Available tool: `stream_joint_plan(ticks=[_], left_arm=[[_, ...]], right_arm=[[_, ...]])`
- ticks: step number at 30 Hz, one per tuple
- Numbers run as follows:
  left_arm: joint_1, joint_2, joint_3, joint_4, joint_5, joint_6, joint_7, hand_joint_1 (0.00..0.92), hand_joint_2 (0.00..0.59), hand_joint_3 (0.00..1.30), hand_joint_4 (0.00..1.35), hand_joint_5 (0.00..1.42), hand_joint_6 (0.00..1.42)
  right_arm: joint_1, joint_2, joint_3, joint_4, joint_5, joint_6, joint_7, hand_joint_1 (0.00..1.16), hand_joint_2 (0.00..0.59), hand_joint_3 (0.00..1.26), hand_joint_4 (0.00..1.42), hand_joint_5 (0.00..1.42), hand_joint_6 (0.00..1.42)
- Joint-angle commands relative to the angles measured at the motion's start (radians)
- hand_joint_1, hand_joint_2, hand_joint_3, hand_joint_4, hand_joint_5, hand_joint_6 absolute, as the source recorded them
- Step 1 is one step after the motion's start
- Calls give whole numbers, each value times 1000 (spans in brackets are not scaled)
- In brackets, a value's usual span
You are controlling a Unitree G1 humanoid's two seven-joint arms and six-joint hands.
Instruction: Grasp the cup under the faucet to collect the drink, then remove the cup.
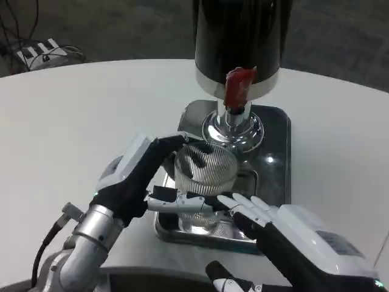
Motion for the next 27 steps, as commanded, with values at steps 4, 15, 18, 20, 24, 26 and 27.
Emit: stream_joint_plan(ticks=[4, 15, 18, 20, 24, 26, 27], left_arm=[[-112, 11, -42, 114, 46, -43, 59, 744, 23, 782, 796, 868, 722], [-224, -5, -102, 250, 92, -12, 110, 741, 22, 782, 796, 866, 721], [-238, -9, -116, 274, 99, -1, 124, 737, 21, 778, 796, 868, 721], [-250, -10, -122, 294, 103, 10, 135, 736, 21, 776, 796, 869, 721], [-275, -16, -129, 324, 105, 47, 151, 720, 22, 772, 796, 863, 709], [-282, -19, -132, 330, 103, 58, 156, 719, 20, 771, 786, 863, 709], [-284, -20, -133, 332, 102, 61, 157, 719, 20, 770, 785, 863, 709]], right_arm=[[11, 4, -9, -24, 8, 1, 11, 513, 478, 102, 31, 0, 0], [2, 7, -15, -20, 15, 1, 15, 514, 478, 102, 31, 0, 0], [8, 6, -24, -23, 20, 1, 13, 514, 478, 102, 35, 0, 0], [13, 7, -25, -26, 24, -1, 10, 514, 478, 102, 36, 0, 0], [18, 9, -30, -34, 31, -4, 5, 515, 478, 102, 33, 0, 0], [20, 6, -34, -36, 31, -3, 7, 515, 478, 102, 32, 0, 0], [20, 6, -34, -36, 31, -2, 9, 515, 478, 101, 32, 0, 0]])
